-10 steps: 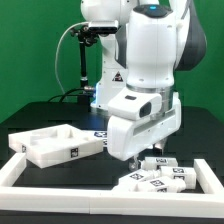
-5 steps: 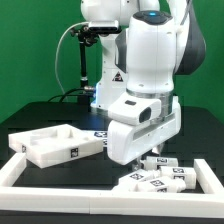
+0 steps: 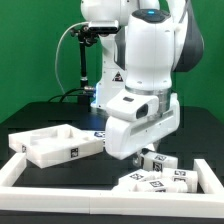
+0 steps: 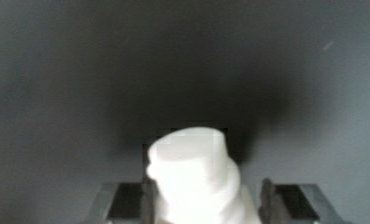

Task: Assemble one leg

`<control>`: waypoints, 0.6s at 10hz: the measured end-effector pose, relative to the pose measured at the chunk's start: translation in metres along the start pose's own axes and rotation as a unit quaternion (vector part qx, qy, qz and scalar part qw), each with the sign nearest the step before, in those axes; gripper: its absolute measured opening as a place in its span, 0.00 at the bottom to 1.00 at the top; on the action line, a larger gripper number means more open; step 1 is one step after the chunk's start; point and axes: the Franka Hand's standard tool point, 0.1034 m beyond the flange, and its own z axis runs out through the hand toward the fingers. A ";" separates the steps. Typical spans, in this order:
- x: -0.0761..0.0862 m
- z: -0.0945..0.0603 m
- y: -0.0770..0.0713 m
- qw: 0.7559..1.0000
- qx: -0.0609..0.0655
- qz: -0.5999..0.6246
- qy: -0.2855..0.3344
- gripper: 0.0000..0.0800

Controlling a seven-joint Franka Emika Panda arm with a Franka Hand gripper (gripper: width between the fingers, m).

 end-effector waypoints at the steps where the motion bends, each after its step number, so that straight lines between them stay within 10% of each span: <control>1: -0.012 -0.007 -0.018 1.000 0.002 0.018 -0.005 0.36; 4: -0.016 -0.017 -0.084 0.995 0.003 0.102 -0.019 0.36; 6: -0.018 -0.015 -0.082 0.996 0.004 0.090 -0.020 0.36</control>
Offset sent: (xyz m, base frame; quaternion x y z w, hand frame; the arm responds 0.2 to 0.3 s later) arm -0.0383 0.0541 0.0178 -0.0620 -0.0113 0.1774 0.9821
